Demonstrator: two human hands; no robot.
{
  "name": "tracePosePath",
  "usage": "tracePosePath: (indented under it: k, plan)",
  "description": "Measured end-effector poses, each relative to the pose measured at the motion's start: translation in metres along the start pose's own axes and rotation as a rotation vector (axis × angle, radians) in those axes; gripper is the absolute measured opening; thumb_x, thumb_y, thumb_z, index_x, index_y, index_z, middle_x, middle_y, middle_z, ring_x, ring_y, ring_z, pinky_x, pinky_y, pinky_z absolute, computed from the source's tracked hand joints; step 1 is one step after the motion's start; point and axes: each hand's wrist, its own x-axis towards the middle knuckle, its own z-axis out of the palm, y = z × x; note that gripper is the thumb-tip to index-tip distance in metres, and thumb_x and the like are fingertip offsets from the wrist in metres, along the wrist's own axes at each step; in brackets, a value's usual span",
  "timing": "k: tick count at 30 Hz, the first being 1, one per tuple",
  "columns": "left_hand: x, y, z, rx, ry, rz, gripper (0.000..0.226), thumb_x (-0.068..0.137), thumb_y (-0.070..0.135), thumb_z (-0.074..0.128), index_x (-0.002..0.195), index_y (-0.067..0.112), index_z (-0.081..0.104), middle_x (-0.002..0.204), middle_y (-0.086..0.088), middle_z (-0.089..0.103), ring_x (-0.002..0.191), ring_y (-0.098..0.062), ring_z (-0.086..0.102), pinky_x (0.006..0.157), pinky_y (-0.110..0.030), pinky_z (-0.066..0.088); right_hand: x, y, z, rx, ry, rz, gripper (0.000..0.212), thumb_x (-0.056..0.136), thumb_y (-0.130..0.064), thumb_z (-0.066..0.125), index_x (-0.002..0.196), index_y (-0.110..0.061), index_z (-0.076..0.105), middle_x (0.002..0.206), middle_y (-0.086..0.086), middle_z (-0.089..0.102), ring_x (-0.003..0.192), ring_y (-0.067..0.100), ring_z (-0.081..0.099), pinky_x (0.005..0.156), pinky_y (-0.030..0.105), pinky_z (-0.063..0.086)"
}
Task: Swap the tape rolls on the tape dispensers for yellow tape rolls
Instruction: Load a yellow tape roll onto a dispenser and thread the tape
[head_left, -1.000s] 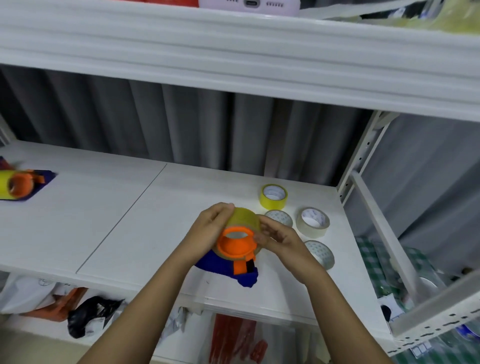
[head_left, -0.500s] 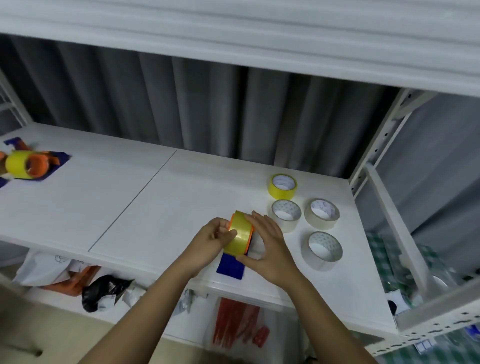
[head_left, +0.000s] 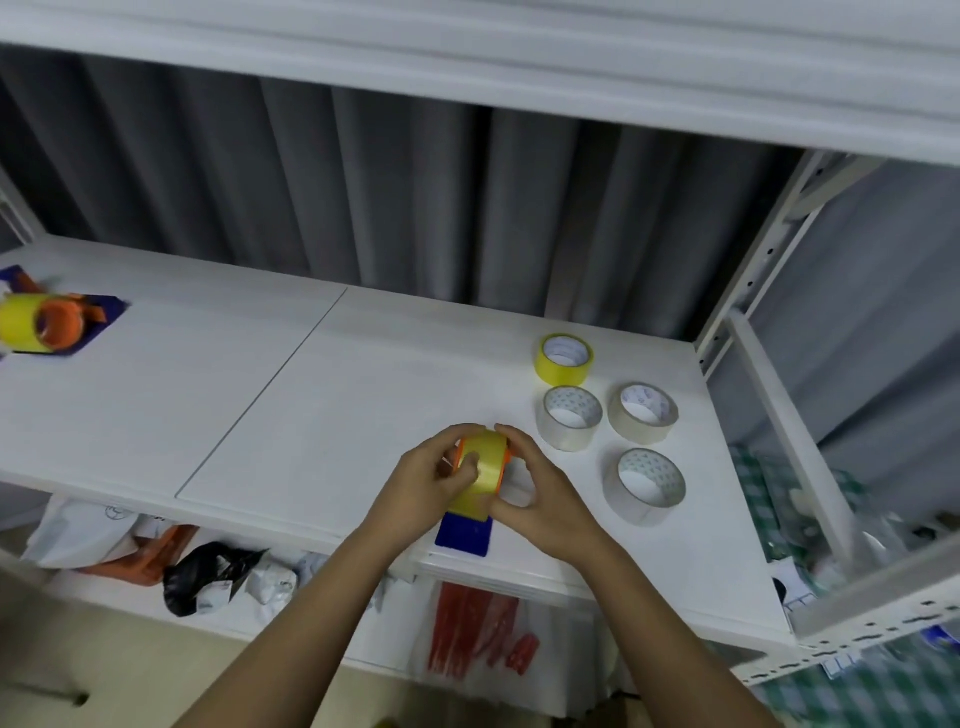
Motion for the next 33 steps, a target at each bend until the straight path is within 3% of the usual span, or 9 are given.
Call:
tracePosePath:
  k: [3, 5, 7, 10, 15, 19, 23, 29, 33]
  plan:
    - [0.005, 0.004, 0.003, -0.050, 0.012, -0.042, 0.023, 0.094, 0.025, 0.054, 0.103, 0.044, 0.064, 0.072, 0.009, 0.055, 0.057, 0.000, 0.050, 0.056, -0.014, 0.043, 0.002, 0.001, 0.002, 0.066, 0.003, 0.075, 0.066, 0.072, -0.047, 0.060, 0.131, -0.054, 0.033, 0.133, -0.020, 0.047, 0.123, -0.005, 0.042, 0.102, 0.027, 0.041]
    - [0.004, 0.005, 0.004, -0.085, 0.010, -0.055, 0.022, 0.095, 0.030, 0.052, 0.102, 0.047, 0.064, 0.082, 0.007, 0.064, 0.068, 0.000, 0.056, 0.062, -0.016, 0.048, 0.005, 0.002, 0.001, 0.069, 0.015, 0.094, 0.061, 0.075, -0.047, 0.059, 0.133, -0.048, 0.037, 0.136, -0.020, 0.044, 0.127, -0.002, 0.038, 0.105, 0.028, 0.036]
    - [0.002, 0.003, 0.004, -0.103, -0.041, -0.076, 0.024, 0.095, 0.030, 0.050, 0.109, 0.048, 0.061, 0.094, 0.007, 0.066, 0.077, -0.005, 0.058, 0.071, -0.020, 0.051, 0.007, 0.001, -0.001, 0.065, 0.004, 0.104, 0.050, 0.078, -0.045, 0.058, 0.126, -0.046, 0.045, 0.132, -0.021, 0.048, 0.126, -0.003, 0.039, 0.102, 0.022, 0.034]
    - [-0.001, -0.003, -0.001, -0.078, -0.144, -0.103, 0.037, 0.094, 0.023, 0.053, 0.118, 0.051, 0.053, 0.085, 0.017, 0.058, 0.071, 0.002, 0.053, 0.069, -0.013, 0.046, 0.012, -0.003, -0.005, 0.164, -0.069, 0.141, 0.028, 0.086, -0.039, 0.051, 0.112, -0.047, 0.056, 0.114, -0.025, 0.061, 0.110, -0.009, 0.052, 0.087, 0.014, 0.039]
    - [0.000, -0.005, -0.003, -0.098, -0.177, -0.099, 0.045, 0.093, 0.014, 0.055, 0.118, 0.051, 0.054, 0.083, 0.011, 0.050, 0.072, -0.002, 0.052, 0.071, -0.018, 0.048, 0.015, -0.001, -0.004, 0.231, -0.039, 0.179, 0.028, 0.096, -0.039, 0.047, 0.123, -0.039, 0.055, 0.124, -0.025, 0.056, 0.116, -0.005, 0.050, 0.088, 0.009, 0.035]
    - [0.004, -0.005, 0.003, -0.103, -0.162, -0.102, 0.032, 0.096, 0.025, 0.050, 0.120, 0.044, 0.058, 0.096, 0.002, 0.061, 0.080, -0.011, 0.057, 0.073, -0.029, 0.053, 0.008, 0.002, 0.003, 0.004, 0.272, -0.073, 0.025, 0.094, -0.029, 0.056, 0.118, -0.031, 0.058, 0.118, -0.022, 0.054, 0.114, -0.007, 0.047, 0.096, 0.014, 0.037]
    - [0.005, -0.005, 0.010, -0.119, -0.099, -0.084, 0.025, 0.097, 0.032, 0.046, 0.114, 0.042, 0.062, 0.106, 0.013, 0.068, 0.087, -0.008, 0.063, 0.068, -0.020, 0.048, 0.002, 0.002, 0.003, -0.251, 0.366, -0.213, 0.025, 0.090, -0.027, 0.059, 0.114, -0.021, 0.064, 0.114, -0.019, 0.051, 0.111, -0.001, 0.046, 0.093, 0.002, 0.028]
    - [0.016, -0.001, 0.016, -0.019, 0.022, -0.130, 0.019, 0.094, 0.039, 0.051, 0.103, 0.037, 0.067, 0.096, 0.018, 0.069, 0.089, -0.001, 0.062, 0.079, -0.023, 0.049, -0.013, -0.003, 0.003, -0.381, 0.316, -0.259, 0.038, 0.087, -0.026, 0.062, 0.124, -0.026, 0.059, 0.124, -0.019, 0.051, 0.116, -0.001, 0.044, 0.095, 0.000, 0.026]
    - [0.022, 0.001, 0.018, -0.010, 0.030, -0.166, 0.017, 0.093, 0.042, 0.050, 0.095, 0.038, 0.067, 0.093, 0.016, 0.069, 0.088, -0.003, 0.063, 0.079, -0.023, 0.048, -0.011, -0.004, -0.004, -0.477, 0.194, -0.229, 0.048, 0.088, -0.031, 0.060, 0.135, -0.023, 0.050, 0.137, -0.010, 0.050, 0.129, 0.009, 0.039, 0.105, 0.012, 0.025]
